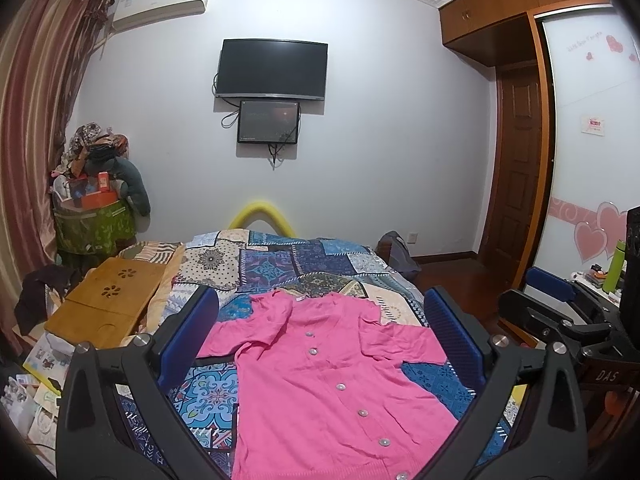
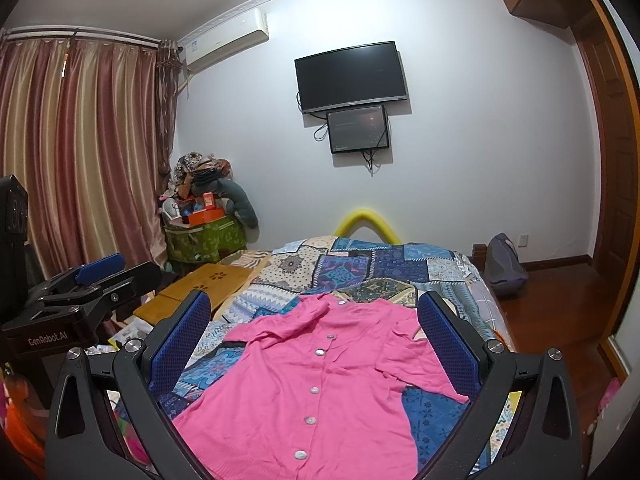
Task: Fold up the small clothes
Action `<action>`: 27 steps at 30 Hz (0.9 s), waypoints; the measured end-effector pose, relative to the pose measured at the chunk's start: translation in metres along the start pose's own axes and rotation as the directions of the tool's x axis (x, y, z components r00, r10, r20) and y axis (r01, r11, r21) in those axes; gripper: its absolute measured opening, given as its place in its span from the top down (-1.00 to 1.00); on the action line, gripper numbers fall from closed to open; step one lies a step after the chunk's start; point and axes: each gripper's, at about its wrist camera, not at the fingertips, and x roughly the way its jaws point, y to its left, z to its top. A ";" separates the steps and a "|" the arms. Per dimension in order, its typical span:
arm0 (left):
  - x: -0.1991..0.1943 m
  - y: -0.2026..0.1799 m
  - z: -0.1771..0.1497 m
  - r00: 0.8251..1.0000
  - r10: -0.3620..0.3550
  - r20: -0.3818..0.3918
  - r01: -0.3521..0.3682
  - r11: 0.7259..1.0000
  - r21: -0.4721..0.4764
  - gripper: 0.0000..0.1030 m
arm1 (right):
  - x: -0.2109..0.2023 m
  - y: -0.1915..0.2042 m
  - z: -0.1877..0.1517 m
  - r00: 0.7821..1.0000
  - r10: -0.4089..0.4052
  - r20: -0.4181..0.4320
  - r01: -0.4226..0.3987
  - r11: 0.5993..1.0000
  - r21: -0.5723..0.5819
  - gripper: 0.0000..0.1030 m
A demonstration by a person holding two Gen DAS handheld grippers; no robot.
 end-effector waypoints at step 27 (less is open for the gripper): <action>-0.001 -0.002 0.000 1.000 -0.009 0.002 0.009 1.000 0.003 -1.00 | -0.002 0.000 0.002 1.000 -0.001 0.001 0.001 1.000 -0.004 -0.99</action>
